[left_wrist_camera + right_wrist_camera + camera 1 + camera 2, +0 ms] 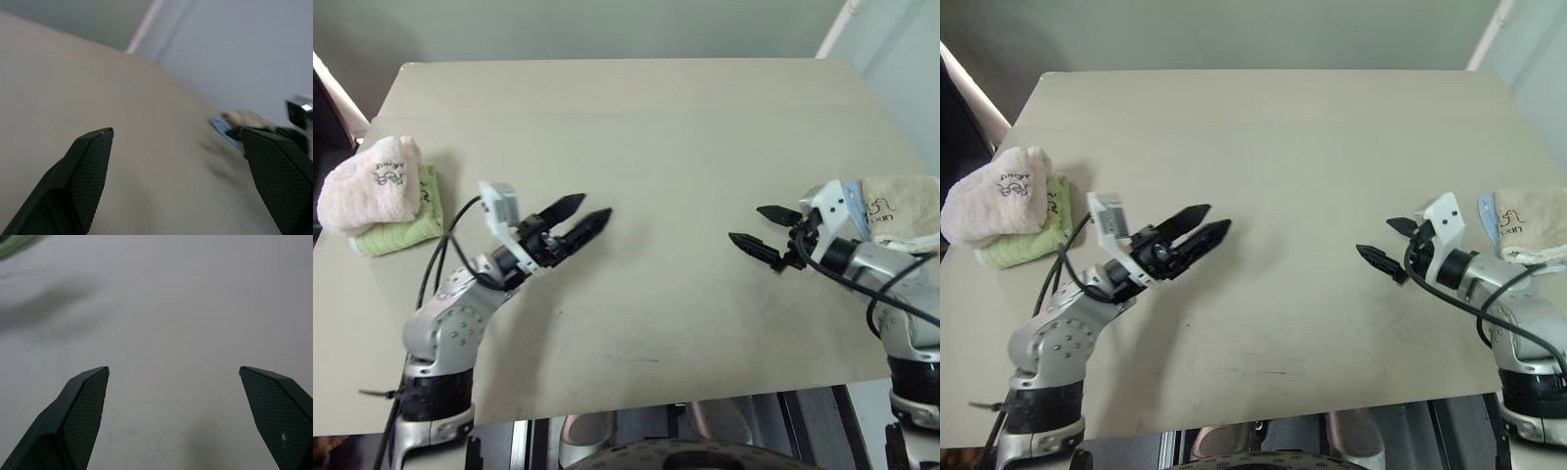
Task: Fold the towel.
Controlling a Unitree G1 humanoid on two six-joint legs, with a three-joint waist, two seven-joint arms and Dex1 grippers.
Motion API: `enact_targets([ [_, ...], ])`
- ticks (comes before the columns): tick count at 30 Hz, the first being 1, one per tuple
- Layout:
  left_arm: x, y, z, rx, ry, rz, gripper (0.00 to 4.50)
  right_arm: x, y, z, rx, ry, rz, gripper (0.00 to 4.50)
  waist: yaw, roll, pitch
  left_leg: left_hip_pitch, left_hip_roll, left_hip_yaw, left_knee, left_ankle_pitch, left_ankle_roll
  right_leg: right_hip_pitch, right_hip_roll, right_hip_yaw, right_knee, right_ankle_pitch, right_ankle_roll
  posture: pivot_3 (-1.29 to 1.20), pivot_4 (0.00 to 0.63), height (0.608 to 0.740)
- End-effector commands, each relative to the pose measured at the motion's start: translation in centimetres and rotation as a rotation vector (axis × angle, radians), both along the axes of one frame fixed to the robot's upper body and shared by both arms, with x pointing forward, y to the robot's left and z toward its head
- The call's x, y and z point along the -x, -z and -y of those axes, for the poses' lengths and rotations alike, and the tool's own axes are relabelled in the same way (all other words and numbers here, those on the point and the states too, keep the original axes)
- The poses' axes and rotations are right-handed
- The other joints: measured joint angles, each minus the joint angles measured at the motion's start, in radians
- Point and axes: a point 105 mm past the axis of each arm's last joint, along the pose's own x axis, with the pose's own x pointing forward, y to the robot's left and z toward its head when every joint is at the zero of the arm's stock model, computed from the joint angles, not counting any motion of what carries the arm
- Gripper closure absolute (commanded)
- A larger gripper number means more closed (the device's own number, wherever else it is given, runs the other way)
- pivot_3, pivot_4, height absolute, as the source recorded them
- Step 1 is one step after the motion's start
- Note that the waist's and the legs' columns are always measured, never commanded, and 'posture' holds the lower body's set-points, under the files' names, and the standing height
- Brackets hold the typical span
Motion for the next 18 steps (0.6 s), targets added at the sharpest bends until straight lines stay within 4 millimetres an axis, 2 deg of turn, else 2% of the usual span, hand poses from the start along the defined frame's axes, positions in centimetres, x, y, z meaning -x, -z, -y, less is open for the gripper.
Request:
enact_targets([
  [1,0.8,-0.4,2.1,-0.077,0.188,0.138,0.02,1.3,-1.9,-0.5,-0.031,-0.008,0.087,0.00,0.001,0.001,0.000,0.000,0.000,0.000,0.000,0.000,0.000,0.000,0.000,0.000,0.000,0.000,0.000,0.00,0.150,0.740],
  [5,0.6,0.1,3.4,-0.168,0.276,0.267,0.02,3.0,-1.9,-0.8,-0.051,-0.027,0.079,0.00,-0.001,0.002,0.000,-0.001,0.000,0.000,0.000,-0.001,0.001,0.000,0.000,0.000,-0.001,-0.001,0.001,0.00,0.150,0.740],
  [7,0.6,0.3,3.3,-0.194,0.306,0.294,0.02,3.1,-2.0,-1.2,-0.057,-0.033,0.075,0.00,-0.004,0.002,0.000,-0.001,0.000,0.000,0.001,-0.002,0.002,0.000,0.000,0.000,-0.001,-0.001,0.002,0.00,0.150,0.740],
  [10,1.7,1.3,3.1,-0.278,0.408,0.350,0.02,3.4,-1.6,-1.7,-0.030,-0.058,0.063,0.00,-0.007,0.002,0.000,-0.001,0.000,0.000,0.001,-0.003,0.003,0.000,0.000,0.001,-0.001,-0.003,0.006,0.00,0.150,0.740],
  [14,1.9,2.9,3.3,-0.317,0.428,0.353,0.02,3.6,-1.2,-1.6,-0.016,-0.057,0.055,0.00,-0.007,0.003,-0.001,-0.002,0.000,-0.001,0.001,-0.003,0.004,0.000,-0.001,0.000,-0.001,-0.004,0.006,0.00,0.150,0.740],
  [18,2.1,3.3,3.7,-0.286,0.419,0.341,0.02,3.6,-1.5,-1.6,-0.026,-0.051,0.064,0.00,-0.007,0.004,-0.001,-0.007,0.000,-0.001,0.002,-0.005,0.006,-0.002,-0.002,0.000,-0.002,-0.004,0.006,0.00,0.150,0.740],
])
